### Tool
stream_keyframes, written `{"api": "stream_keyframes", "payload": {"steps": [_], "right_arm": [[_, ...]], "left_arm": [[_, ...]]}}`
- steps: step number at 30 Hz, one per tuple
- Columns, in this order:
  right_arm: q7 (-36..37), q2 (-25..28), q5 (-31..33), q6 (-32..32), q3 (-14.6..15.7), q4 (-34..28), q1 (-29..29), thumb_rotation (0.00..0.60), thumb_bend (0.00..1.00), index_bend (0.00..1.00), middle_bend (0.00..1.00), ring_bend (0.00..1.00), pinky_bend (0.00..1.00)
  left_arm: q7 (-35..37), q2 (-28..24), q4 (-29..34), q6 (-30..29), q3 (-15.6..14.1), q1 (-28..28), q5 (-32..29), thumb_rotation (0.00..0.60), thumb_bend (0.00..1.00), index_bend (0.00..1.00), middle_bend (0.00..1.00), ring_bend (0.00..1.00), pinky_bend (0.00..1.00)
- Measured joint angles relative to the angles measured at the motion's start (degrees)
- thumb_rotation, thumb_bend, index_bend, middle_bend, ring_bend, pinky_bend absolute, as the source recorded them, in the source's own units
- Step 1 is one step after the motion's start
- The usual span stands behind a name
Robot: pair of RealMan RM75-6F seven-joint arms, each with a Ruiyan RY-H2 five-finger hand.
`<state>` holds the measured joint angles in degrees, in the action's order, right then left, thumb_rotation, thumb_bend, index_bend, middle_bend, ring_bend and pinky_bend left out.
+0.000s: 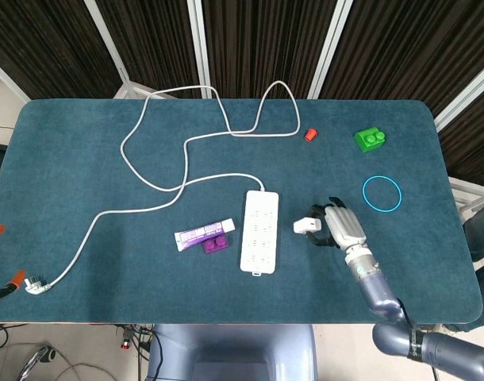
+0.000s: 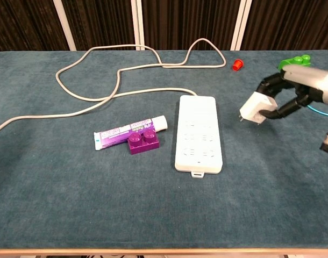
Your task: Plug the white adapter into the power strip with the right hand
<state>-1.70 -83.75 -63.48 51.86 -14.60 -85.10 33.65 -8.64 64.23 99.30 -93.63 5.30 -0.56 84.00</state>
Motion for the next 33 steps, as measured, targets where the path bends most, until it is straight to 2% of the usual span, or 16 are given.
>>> {"api": "stream_keyframes", "payload": {"steps": [5, 13, 21, 27, 33], "right_arm": [[-7.25, 2.36, 2.48, -3.32, -0.82, -0.55, 3.61, 0.6, 0.57, 0.63, 0.5, 0.36, 0.11], [-20.85, 6.06, 18.07, -8.1, -1.36, -3.41, 11.83, 0.6, 0.57, 0.63, 0.5, 0.36, 0.11], [-31.25, 6.0, 34.25, -3.4, -0.95, -6.1, 18.83, 0.6, 0.57, 0.64, 0.5, 0.37, 0.11], [-33.68, 4.39, 43.96, 2.22, -2.03, -6.75, 22.46, 0.6, 0.59, 0.64, 0.51, 0.37, 0.11], [-34.66, 3.19, 51.21, 4.45, -3.08, -6.77, 24.12, 0.6, 0.59, 0.64, 0.51, 0.37, 0.11]], "left_arm": [[0.13, -0.07, -0.01, 0.03, 0.11, -0.03, -0.3, 0.6, 0.17, 0.2, 0.01, 0.0, 0.08], [0.12, -0.08, -0.03, 0.24, 0.13, 0.04, -0.5, 0.6, 0.17, 0.2, 0.01, 0.0, 0.08], [-0.34, 0.12, -0.07, 0.75, 0.0, 0.3, -0.53, 0.6, 0.17, 0.2, 0.01, 0.0, 0.08], [-0.05, 0.05, -0.14, 0.59, 0.15, 0.22, -0.77, 0.6, 0.17, 0.2, 0.01, 0.0, 0.08], [-0.61, 0.24, -0.19, 0.75, 0.12, 0.35, -0.76, 0.6, 0.17, 0.2, 0.01, 0.0, 0.08]]}}
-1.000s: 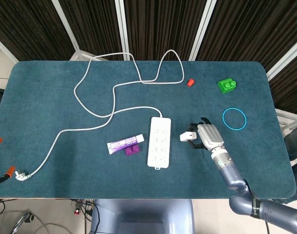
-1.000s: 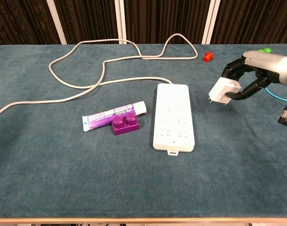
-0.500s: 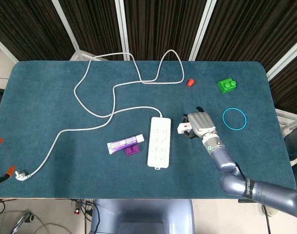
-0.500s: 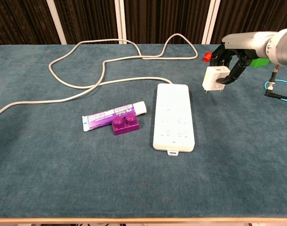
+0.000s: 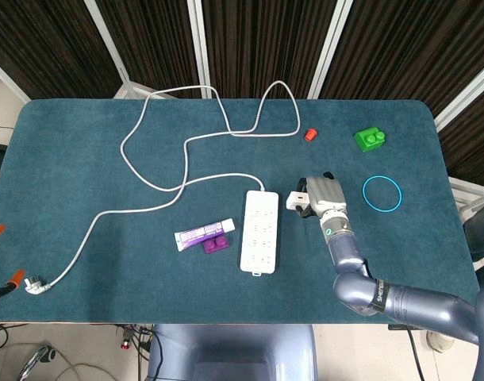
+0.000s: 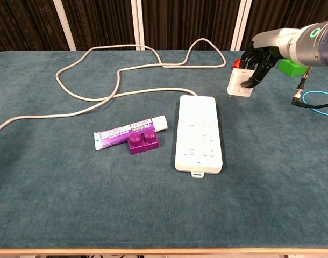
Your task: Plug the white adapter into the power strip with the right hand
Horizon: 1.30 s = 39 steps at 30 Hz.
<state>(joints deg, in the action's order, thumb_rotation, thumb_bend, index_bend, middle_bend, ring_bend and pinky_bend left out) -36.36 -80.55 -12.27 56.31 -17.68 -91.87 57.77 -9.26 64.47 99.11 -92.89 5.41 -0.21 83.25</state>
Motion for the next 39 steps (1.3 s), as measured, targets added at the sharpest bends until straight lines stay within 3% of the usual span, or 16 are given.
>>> {"api": "stream_keyframes", "payload": {"steps": [8, 15, 26, 39], "right_arm": [[0.41, -1.99, 4.44, 4.44, -1.57, -1.71, 1.22, 0.6, 0.59, 0.65, 0.51, 0.37, 0.11], [3.41, -4.16, 0.05, 6.93, -1.56, -2.73, 0.25, 0.6, 0.59, 0.65, 0.51, 0.37, 0.11], [5.21, -7.82, -9.12, 9.23, 0.82, -0.55, -1.58, 0.6, 0.59, 0.65, 0.51, 0.38, 0.11], [3.71, -10.65, -8.93, 8.86, 0.45, 2.99, -1.98, 0.6, 0.59, 0.65, 0.51, 0.37, 0.11]], "left_arm": [[0.28, -0.04, -0.06, -0.03, 0.07, 0.0, -0.12, 0.6, 0.17, 0.2, 0.01, 0.0, 0.08], [0.27, -0.11, 0.02, 0.05, -0.05, 0.03, 0.05, 0.6, 0.17, 0.2, 0.01, 0.0, 0.08], [0.18, -0.1, -0.01, 0.2, -0.06, 0.11, -0.04, 0.6, 0.17, 0.2, 0.01, 0.0, 0.08], [0.86, -0.32, -0.04, 0.15, 0.11, 0.03, -0.41, 0.6, 0.17, 0.2, 0.01, 0.0, 0.08]]}}
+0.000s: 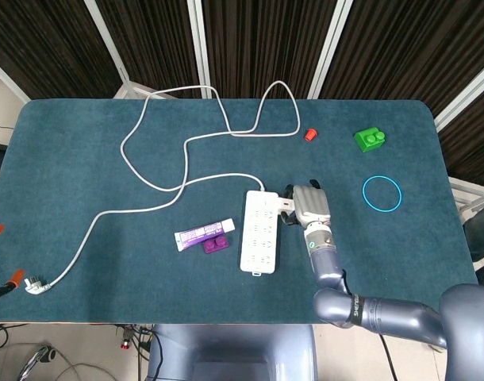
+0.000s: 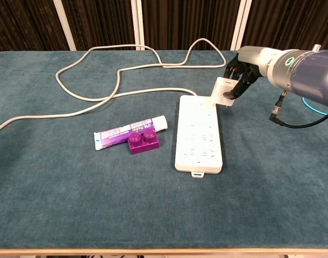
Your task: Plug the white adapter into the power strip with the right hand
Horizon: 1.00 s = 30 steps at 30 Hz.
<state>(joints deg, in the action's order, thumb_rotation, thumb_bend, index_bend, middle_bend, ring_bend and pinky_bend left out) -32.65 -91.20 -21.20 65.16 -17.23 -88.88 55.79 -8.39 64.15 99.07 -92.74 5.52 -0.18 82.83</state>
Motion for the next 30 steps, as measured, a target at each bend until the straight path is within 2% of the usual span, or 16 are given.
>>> {"api": "stream_keyframes", "payload": {"steps": [30], "right_arm": [[-3.14, -3.48, -1.84, 0.27, -0.99, 2.17, -0.08, 0.6, 0.59, 0.65, 0.51, 0.38, 0.11]], "left_arm": [[0.47, -0.3, 0.07, 0.29, 0.13, 0.05, -0.6, 0.6, 0.17, 0.2, 0.01, 0.0, 0.08]]}}
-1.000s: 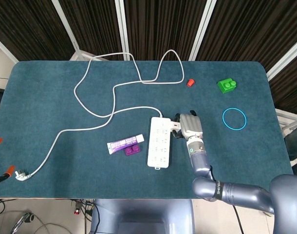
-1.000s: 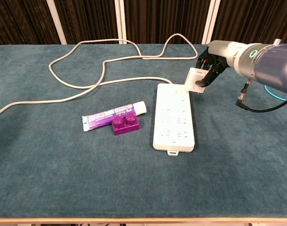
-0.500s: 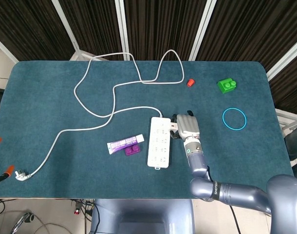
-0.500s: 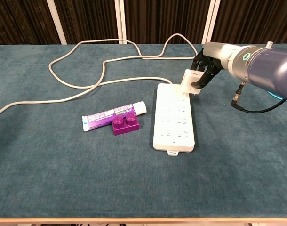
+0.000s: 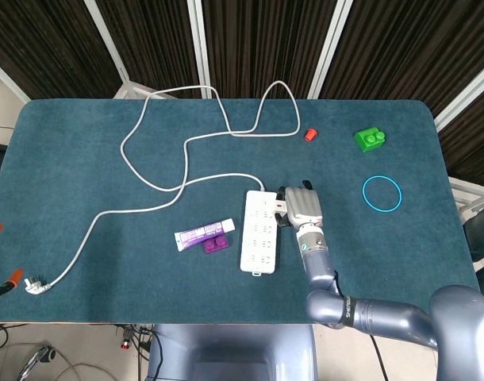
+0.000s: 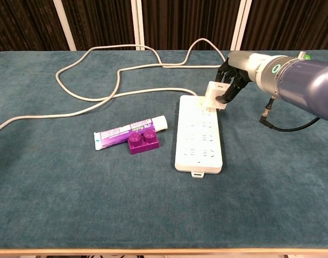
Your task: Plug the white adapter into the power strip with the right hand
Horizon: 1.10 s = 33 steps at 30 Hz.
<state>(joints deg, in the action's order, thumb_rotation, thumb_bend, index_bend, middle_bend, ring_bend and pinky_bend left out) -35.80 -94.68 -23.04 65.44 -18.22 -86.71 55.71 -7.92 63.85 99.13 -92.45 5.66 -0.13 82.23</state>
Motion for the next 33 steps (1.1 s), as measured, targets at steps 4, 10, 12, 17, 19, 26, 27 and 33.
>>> {"api": "stream_keyframes", "payload": {"steps": [4, 10, 12, 17, 19, 26, 27, 33], "right_arm": [[-0.16, -0.41, 0.08, -0.19, -0.08, 0.41, -0.15, 0.6, 0.59, 0.66, 0.51, 0.38, 0.11], [-0.39, -0.73, -0.11, -0.45, -0.21, 0.6, -0.3, 0.6, 0.59, 0.66, 0.51, 0.37, 0.11], [-0.52, -0.8, -0.34, -0.48, -0.27, 0.74, -0.36, 0.6, 0.59, 0.66, 0.51, 0.37, 0.11], [-0.75, -1.03, -0.6, -0.43, -0.33, 0.73, -0.54, 0.6, 0.59, 0.66, 0.51, 0.37, 0.11], [-0.78, -1.17, -0.64, -0.46, -0.41, 0.72, -0.6, 0.6, 0.59, 0.67, 0.51, 0.37, 0.11], [-1.04, -1.53, -0.69, -0.62, -0.65, 0.87, -0.74, 0.6, 0.59, 0.67, 0.51, 0.37, 0.11], [-1.07, -1.59, -0.66, -0.65, -0.68, 0.95, -0.76, 0.6, 0.59, 0.67, 0.51, 0.37, 0.11], [-1.41, -1.93, -0.46, -0.9, -0.79, 1.36, -0.85, 0.6, 0.59, 0.67, 0.51, 0.38, 0.11]], "left_arm": [[-0.04, 0.0, 0.0, 0.06, 0.02, 0.02, -0.08, 0.6, 0.17, 0.2, 0.01, 0.0, 0.08], [-0.08, 0.03, 0.01, 0.02, 0.05, 0.03, -0.12, 0.6, 0.17, 0.2, 0.01, 0.0, 0.08], [-0.06, 0.02, 0.01, 0.03, 0.03, 0.03, -0.11, 0.6, 0.17, 0.2, 0.01, 0.0, 0.08], [-0.17, 0.06, 0.01, 0.11, 0.0, 0.08, -0.09, 0.6, 0.17, 0.2, 0.01, 0.0, 0.08], [-0.2, 0.07, 0.02, 0.1, 0.01, 0.09, -0.09, 0.6, 0.17, 0.2, 0.01, 0.0, 0.08], [-0.33, 0.12, 0.03, 0.09, 0.03, 0.1, -0.13, 0.6, 0.17, 0.2, 0.01, 0.0, 0.08], [-0.34, 0.12, 0.04, 0.09, 0.01, 0.11, -0.11, 0.6, 0.17, 0.2, 0.01, 0.0, 0.08], [-0.26, 0.09, 0.02, 0.04, 0.08, 0.09, -0.22, 0.6, 0.17, 0.2, 0.01, 0.0, 0.08]]}}
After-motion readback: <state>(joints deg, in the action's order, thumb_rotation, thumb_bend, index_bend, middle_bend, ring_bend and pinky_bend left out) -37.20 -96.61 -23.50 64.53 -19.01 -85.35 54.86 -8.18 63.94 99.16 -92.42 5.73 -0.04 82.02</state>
